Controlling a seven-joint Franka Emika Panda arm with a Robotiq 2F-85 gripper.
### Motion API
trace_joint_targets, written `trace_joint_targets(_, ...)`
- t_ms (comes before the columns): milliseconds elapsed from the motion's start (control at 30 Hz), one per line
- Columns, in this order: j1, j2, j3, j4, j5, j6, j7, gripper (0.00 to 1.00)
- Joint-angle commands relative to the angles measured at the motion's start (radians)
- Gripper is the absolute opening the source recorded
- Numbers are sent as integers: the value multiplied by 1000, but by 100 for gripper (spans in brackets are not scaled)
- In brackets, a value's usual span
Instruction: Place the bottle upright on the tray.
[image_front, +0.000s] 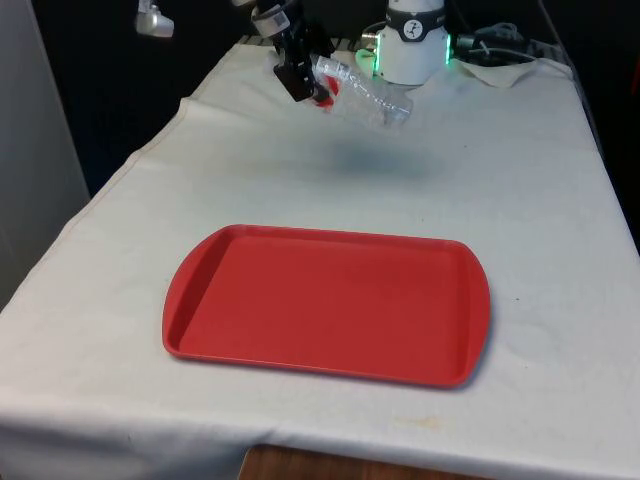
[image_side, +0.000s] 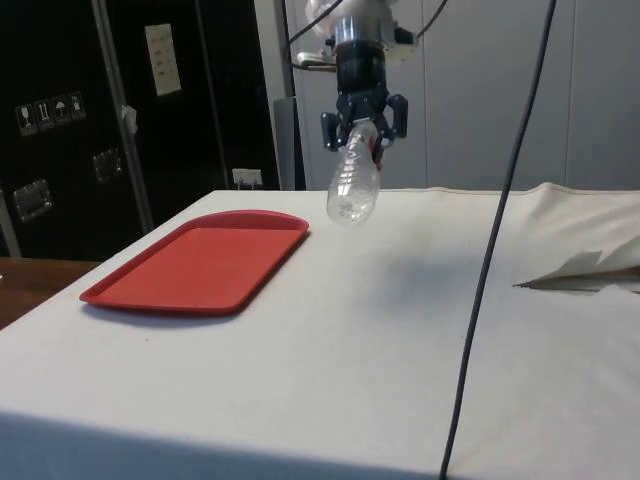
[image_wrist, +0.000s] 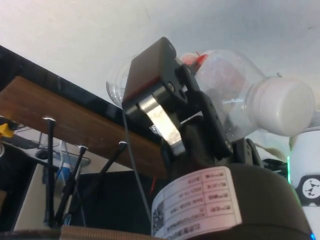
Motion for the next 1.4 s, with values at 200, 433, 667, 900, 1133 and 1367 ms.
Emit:
trace_joint_targets(200,0,-12,13,5,-30,3,36,33)
trace_joint_targets(433,8,-39,34,11,-90,23,111,33)
trace_joint_targets(667,7,-59,54,18,-134,20,163,33)
trace_joint_targets(900,6,-83,75,22,-180,15,213,33)
trace_joint_targets(1133,5,-107,91,29,-221,7,255,33)
trace_joint_targets(1367,4,-136,109,34,-270,1,300,33)
